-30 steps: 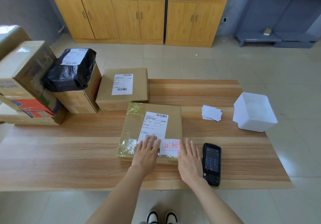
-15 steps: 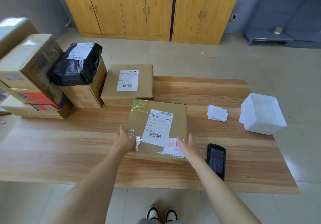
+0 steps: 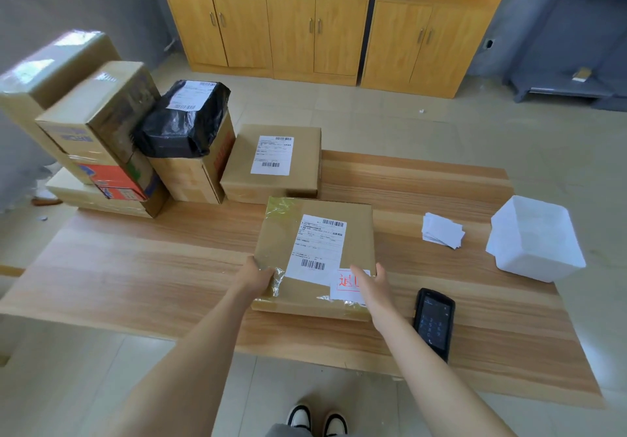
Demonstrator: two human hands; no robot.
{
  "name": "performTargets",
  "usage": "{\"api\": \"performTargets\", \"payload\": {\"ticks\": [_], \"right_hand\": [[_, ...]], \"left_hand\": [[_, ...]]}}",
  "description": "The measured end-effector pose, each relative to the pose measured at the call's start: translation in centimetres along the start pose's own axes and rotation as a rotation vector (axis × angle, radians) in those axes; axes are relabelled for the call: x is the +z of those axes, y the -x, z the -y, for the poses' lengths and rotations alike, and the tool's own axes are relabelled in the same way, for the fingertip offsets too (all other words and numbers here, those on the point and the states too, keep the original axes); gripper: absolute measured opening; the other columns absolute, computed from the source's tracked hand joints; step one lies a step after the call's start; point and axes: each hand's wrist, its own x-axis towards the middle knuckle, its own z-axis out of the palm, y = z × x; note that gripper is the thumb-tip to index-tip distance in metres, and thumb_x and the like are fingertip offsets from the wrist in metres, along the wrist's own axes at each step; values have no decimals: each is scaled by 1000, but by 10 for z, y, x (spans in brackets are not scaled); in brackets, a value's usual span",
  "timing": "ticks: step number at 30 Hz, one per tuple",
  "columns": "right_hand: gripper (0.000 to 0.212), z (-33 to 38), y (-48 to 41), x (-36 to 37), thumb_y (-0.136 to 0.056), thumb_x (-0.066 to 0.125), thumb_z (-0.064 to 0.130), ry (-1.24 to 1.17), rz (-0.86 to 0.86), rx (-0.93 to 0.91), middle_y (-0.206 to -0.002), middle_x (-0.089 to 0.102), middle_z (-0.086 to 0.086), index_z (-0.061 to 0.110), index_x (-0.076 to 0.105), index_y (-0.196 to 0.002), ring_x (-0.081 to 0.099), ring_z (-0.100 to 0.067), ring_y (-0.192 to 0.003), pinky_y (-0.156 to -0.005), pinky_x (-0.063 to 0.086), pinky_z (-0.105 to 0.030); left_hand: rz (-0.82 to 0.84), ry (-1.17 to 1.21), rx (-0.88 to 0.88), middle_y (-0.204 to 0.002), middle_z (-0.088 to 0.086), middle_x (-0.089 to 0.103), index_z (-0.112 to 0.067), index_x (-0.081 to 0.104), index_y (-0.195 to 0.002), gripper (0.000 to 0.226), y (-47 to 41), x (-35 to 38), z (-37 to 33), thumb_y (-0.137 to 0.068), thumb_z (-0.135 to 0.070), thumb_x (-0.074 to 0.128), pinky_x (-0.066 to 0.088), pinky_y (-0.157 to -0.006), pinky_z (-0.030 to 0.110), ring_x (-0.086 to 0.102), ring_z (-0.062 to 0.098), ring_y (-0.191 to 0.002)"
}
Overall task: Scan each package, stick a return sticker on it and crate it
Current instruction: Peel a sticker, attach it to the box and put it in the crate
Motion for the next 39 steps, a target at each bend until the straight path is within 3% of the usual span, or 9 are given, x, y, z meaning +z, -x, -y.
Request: {"api": "performTargets", "payload": {"ticks": [2,13,16,19,25,28,29,33,39], "right_hand": [[81,5,3,4,-88,60,39,4,11,-23,-152,33,-4,19,16,-152,38,-24,-135,-110,33,-41],[82,37,32,65,-85,63,38,125,194,-195,-148,38,-2,18,18,-151,44,-23,-129,-105,39,-37],[89,42,52,94,-81,65,41,157,284,-220,-145,43,-3,19,17,-151,50,-22,-124,-104,42,-41],[85,49,70,125,-84,65,38,205,351,-252,-146,40,-2,19,17,-152,49,-22,-125,-105,41,-42],[105,60,111,203,-62,66,51,267,486,-287,-141,48,-2,21,18,-151,52,-23,-123,-104,43,-45],[100,64,138,251,-67,67,49,329,533,-325,-142,47,-1,21,19,-151,52,-22,-123,-104,42,-44],[95,65,148,266,-73,67,46,347,543,-346,-141,47,-2,20,19,-151,52,-22,-123,-104,42,-43],[85,64,179,337,-82,65,38,401,612,-370,-132,54,-2,20,19,-151,57,-22,-114,-102,43,-41],[86,58,229,439,-83,67,35,446,719,-444,-134,51,-3,14,18,-151,55,-21,-113,-103,41,-37]], "left_hand": [[-22,48,-8,-118,13,56,-3,40,-128,44,7,-5,4,-89,-16,56,48,-88,37,56,30,-103],[-271,248,-74,-128,14,53,-7,38,-134,51,53,-69,46,-90,-22,57,46,-97,41,52,33,-116],[-337,367,-139,-124,11,55,-9,40,-131,49,68,-93,69,-87,-21,57,49,-89,37,55,30,-109],[-387,491,-154,-105,10,59,-9,42,-120,42,84,-118,89,-82,-16,57,51,-71,32,57,27,-95],[-472,565,-164,-103,11,65,-8,53,-112,66,70,-182,173,-50,-32,53,53,-88,43,62,31,-100],[-541,632,-202,-91,8,59,-12,50,-97,24,113,-219,173,-74,-13,58,46,-76,31,56,25,-90],[-563,652,-218,-95,8,57,-13,45,-101,23,118,-230,180,-82,-7,55,42,-75,28,54,24,-92],[-629,674,-278,-122,13,54,-8,40,-127,47,121,-283,230,-83,-10,54,43,-84,32,52,30,-112],[-710,699,-337,-125,14,50,-7,38,-128,47,135,-354,303,-83,-12,53,46,-92,39,50,33,-114]]}}
